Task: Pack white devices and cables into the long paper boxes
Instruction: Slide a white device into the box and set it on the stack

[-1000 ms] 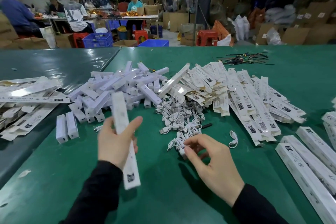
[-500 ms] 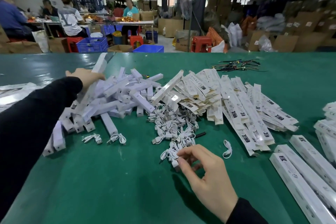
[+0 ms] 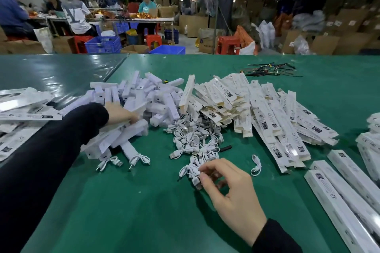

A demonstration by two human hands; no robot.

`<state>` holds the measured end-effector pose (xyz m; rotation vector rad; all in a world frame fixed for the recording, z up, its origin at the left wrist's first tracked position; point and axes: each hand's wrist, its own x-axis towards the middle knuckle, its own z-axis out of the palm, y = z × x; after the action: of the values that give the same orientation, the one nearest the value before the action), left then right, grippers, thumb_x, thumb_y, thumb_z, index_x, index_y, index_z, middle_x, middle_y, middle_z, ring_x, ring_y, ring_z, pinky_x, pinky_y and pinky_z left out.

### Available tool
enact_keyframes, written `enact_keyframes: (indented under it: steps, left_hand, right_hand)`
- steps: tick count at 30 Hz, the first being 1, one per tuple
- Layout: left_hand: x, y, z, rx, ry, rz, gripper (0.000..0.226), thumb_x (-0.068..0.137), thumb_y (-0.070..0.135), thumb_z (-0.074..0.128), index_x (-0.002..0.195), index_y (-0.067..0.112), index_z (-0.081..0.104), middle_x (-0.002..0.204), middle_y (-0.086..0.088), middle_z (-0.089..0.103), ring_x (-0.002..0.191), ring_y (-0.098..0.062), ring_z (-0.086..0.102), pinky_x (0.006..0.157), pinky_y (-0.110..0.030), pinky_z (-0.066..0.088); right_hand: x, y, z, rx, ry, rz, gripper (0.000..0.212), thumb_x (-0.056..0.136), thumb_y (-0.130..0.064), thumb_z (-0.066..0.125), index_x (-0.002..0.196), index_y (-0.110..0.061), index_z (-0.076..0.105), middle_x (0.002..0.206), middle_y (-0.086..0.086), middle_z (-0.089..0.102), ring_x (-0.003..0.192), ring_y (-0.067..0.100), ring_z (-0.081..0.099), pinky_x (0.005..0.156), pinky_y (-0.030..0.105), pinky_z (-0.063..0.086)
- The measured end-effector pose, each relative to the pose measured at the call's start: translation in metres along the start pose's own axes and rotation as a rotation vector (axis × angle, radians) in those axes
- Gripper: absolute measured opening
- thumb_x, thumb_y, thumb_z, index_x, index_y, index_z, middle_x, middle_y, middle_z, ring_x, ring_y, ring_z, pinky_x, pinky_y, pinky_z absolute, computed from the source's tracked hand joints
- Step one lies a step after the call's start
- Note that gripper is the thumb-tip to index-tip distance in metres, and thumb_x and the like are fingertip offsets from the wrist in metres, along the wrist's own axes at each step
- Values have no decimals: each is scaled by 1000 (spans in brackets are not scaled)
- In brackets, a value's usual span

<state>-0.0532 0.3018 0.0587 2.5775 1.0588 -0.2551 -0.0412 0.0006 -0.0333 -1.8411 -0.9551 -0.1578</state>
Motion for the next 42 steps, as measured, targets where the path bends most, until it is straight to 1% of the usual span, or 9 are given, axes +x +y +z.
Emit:
enact_keyframes:
  steps: [3,7,10,15,23,27,31,37,42]
  left_hand:
    - [-18,3,13,21,-53,121,43,100,36,47,119,0,62,113,-13,58,98,-22,47,76,-27,35]
    - [-49,12,29,41,-90,201,29,96,41,47,78,19,54,90,-5,59,76,-18,50,69,-25,40]
    - [-70,15,25,-8,-5,232,34,97,41,44,88,12,61,87,-7,59,69,-17,49,61,-25,38]
    - [-111,12,8,-776,421,422,12,90,21,63,86,11,62,69,-11,66,58,-24,61,56,-31,53]
    - [-148,7,68,-1695,16,108,44,51,40,78,79,12,58,47,-5,51,30,-13,44,35,-19,44]
    - [-145,7,85,-1733,60,116,55,55,63,70,74,13,53,48,-5,47,30,-15,39,33,-21,38]
    - [-146,9,93,-1777,-97,177,55,78,65,50,88,11,52,53,-3,39,32,-15,31,35,-18,33]
    - [-146,11,101,-1799,-114,332,41,75,39,59,110,19,49,68,-8,54,36,-15,36,35,-19,36]
    - [-150,17,112,-1628,-146,402,42,79,36,57,114,17,45,81,-14,64,39,-22,47,37,-28,48]
  right_hand:
    - [0,-2,0,5,-9,-3,5,88,-19,64,86,-22,66,84,-14,62,77,10,60,63,15,45]
    - [-3,-1,1,15,-30,38,10,88,-13,67,85,-23,67,84,-14,62,78,12,61,62,16,46]
    - [-5,-2,0,14,-35,36,11,88,-13,67,87,-24,67,85,-14,63,77,11,61,62,16,46]
    - [-3,1,-2,-8,1,29,9,88,-14,69,89,-23,68,86,-14,64,77,11,61,63,25,51]
    - [-10,-17,3,-51,-60,-60,8,84,-23,71,91,-21,68,85,-13,63,78,6,60,72,26,51]
    - [-23,-39,32,-144,-295,-63,41,79,-55,57,113,-32,58,100,-14,58,92,6,52,85,26,45]
    - [-22,-42,45,-301,-415,-167,46,87,-50,53,128,-30,49,117,-10,54,106,12,45,94,29,35]
    - [-5,-31,9,152,-66,96,21,79,-5,73,92,-22,73,86,-8,72,78,7,65,74,19,51]
    - [17,-19,-32,688,157,457,22,76,-17,74,97,-21,73,90,0,74,78,15,67,70,24,58]
